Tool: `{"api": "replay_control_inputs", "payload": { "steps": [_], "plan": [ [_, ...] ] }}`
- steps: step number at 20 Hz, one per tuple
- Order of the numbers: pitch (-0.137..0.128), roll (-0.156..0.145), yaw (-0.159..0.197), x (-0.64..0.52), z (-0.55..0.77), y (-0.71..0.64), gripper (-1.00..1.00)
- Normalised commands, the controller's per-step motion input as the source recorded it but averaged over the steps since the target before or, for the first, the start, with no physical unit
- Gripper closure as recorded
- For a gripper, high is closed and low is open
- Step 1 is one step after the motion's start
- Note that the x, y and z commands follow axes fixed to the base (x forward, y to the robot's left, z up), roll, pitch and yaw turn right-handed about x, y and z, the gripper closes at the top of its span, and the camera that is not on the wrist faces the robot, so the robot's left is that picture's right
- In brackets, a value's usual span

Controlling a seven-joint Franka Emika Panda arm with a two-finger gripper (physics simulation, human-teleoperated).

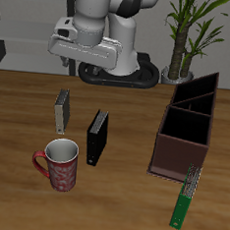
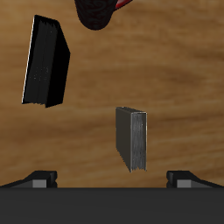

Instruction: Place the yellow book into the left desk caddy's back compartment

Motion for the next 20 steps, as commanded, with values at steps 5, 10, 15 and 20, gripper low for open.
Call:
{"api": "replay_control_inputs", "payload": {
  "steps": [5, 10, 15, 20],
  "plan": [
    [-0.016, -0.017, -0.006, -0.08, -0.17, -0.19, -1.00],
    [-0.020, -0.008, 0.019, -0.05, -0.19, -0.20, -1.00],
    [-0.022, 0.004, 0.009, -0.07, -0.08, -0.01, -1.00],
    [-0.005, -0.024, 0.018, 0.00, -0.28, -0.24, -1.00]
  ]
}}
